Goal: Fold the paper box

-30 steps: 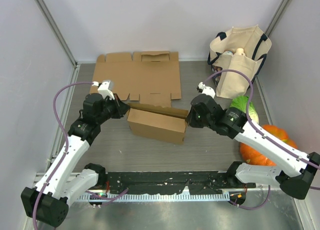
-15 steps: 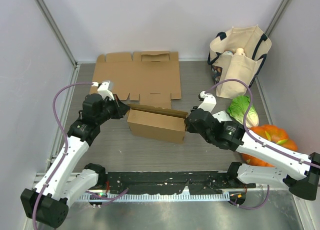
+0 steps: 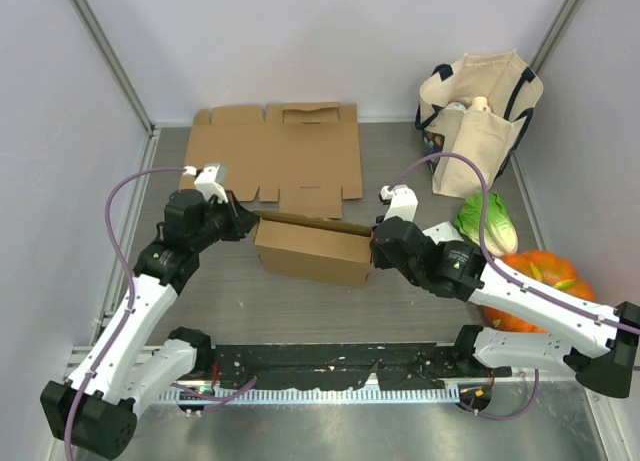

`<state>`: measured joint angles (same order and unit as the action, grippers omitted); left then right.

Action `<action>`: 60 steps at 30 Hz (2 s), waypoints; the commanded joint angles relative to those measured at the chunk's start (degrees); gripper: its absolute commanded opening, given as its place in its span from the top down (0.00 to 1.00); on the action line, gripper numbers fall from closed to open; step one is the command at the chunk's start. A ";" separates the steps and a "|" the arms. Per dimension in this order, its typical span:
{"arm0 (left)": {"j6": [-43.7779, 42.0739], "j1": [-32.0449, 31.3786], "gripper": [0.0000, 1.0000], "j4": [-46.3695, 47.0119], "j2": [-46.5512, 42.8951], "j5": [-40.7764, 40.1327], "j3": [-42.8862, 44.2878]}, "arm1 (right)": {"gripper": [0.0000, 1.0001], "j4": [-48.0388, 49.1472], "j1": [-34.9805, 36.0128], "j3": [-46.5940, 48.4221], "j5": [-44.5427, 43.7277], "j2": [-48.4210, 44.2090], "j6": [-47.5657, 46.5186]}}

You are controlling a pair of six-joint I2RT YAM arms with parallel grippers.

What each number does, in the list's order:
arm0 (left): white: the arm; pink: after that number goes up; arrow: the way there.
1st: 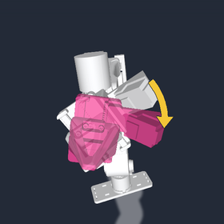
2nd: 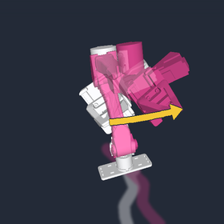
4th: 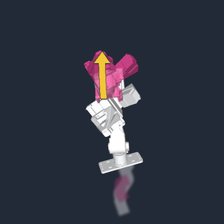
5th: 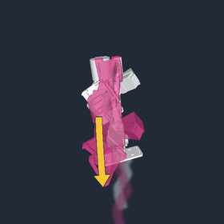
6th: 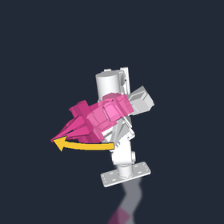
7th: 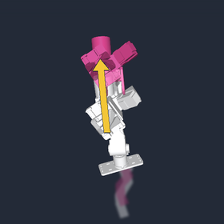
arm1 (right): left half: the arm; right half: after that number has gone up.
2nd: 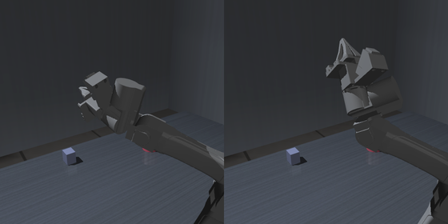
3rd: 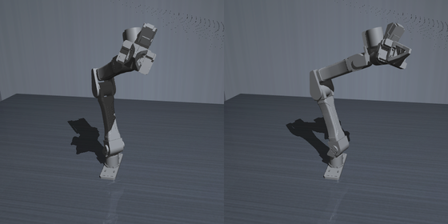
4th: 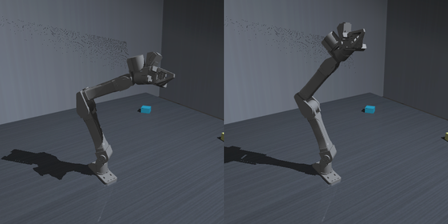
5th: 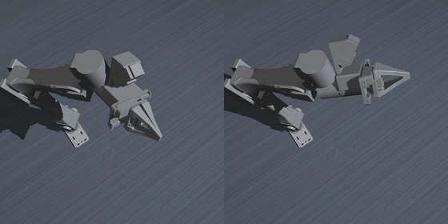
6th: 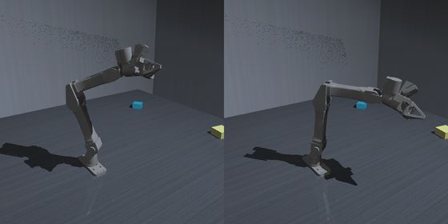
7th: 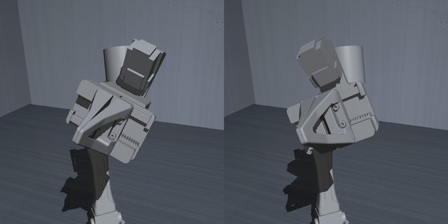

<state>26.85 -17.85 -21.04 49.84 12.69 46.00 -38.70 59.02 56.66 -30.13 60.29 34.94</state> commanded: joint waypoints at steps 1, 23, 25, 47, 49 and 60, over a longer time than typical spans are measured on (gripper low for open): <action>0.66 -0.35 1.00 -8.93 0.43 2.96 -2.58 | 0.99 -6.65 0.65 -0.07 4.92 2.64 -4.61; -3.90 -0.79 1.00 -16.31 0.25 -3.63 1.02 | 0.99 0.55 0.65 -4.63 6.49 2.73 -3.03; -4.70 -0.79 1.00 -16.93 0.43 -3.72 1.46 | 0.99 0.64 0.57 -4.81 6.22 2.73 -3.21; -1.10 -4.13 1.00 -17.02 1.04 -7.86 -0.12 | 0.02 -10.24 -4.00 12.66 7.91 2.02 6.42; -0.66 -4.13 1.00 -16.67 0.78 -7.77 -0.56 | 0.01 -11.23 -7.07 12.77 9.46 1.33 16.36; 1.19 -4.13 1.00 -15.61 -0.71 -6.89 -1.26 | 0.02 5.47 -18.24 4.51 24.85 -0.18 37.57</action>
<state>26.98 -21.54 -29.19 48.58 4.12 46.87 -38.57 40.66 59.99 -9.04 57.78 65.54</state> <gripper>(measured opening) 0.013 0.990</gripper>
